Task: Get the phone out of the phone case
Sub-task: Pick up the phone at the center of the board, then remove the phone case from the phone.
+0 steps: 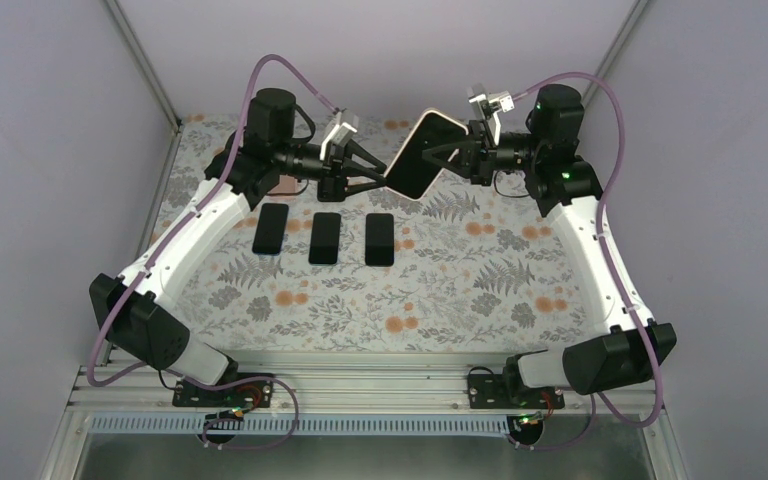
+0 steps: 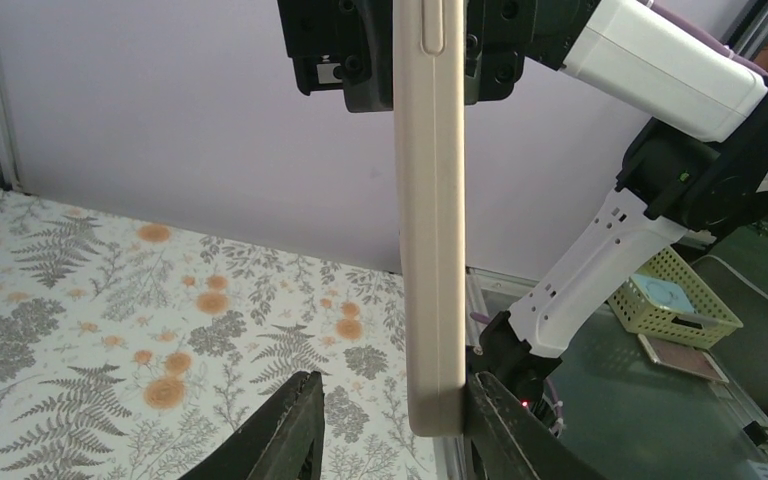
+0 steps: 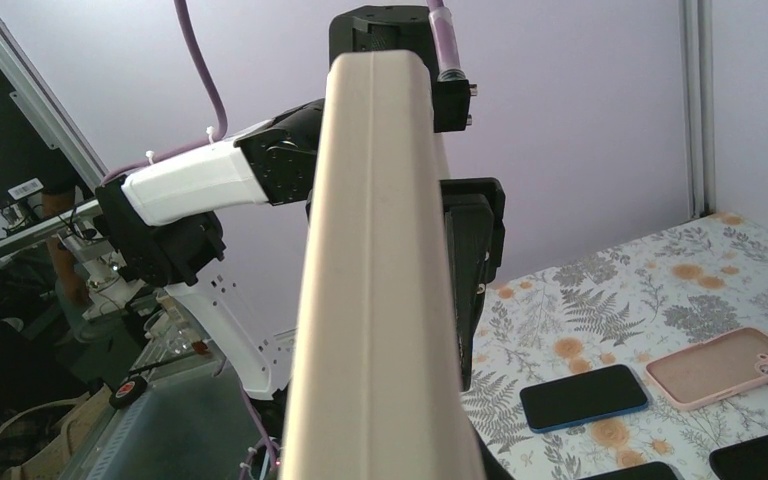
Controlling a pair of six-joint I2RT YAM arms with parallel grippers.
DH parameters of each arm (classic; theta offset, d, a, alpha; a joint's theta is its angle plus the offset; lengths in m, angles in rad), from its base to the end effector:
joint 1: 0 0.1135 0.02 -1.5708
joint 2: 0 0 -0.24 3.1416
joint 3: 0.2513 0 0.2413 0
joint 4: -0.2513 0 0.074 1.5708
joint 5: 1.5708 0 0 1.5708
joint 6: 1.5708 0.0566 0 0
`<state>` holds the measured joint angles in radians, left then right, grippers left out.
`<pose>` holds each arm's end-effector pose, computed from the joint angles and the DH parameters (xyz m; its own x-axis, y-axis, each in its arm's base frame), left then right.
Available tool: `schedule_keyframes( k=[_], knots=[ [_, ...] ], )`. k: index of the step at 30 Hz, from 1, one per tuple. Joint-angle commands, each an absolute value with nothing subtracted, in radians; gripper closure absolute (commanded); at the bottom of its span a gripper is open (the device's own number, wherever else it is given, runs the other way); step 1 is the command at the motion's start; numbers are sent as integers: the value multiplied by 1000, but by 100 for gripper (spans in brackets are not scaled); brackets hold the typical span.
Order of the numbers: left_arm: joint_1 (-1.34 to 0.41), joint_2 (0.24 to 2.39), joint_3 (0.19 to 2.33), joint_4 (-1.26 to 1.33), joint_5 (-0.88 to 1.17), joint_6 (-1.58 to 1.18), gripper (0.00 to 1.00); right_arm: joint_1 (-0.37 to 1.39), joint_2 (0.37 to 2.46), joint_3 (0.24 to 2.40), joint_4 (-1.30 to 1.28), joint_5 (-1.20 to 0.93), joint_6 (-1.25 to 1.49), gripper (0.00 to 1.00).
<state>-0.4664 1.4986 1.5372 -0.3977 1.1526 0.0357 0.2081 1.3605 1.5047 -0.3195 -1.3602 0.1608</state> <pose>0.2668 -0.1922 0.3878 -0.2799 0.1571 -0.9471 0.9574 -0.0276 -0.2875 0.2597 0.1114 0.4262 -0.3262 -0.0347 -0.9447 -0.9453 0.0113 0.3260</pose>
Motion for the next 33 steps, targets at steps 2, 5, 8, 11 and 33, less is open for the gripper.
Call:
schedule_keyframes(
  k=[2,5,8,11,33],
  knots=[
    [-437,1506,1522,-369,1129,25,66,215,1323,1505,-272,-1489,205,96],
    [-432,1505,1518,-367,1131,24,66,213,1324,1506,-269,-1492,208,96],
    [-431,1503,1514,-365,1126,24,67,211,1323,1507,-267,-1498,212,96],
    [-429,1504,1510,-363,1113,24,69,210,1322,1506,-265,-1506,215,96],
    [-408,1523,1499,-359,1050,22,78,210,1311,1508,-256,-1620,233,96]
  ],
)
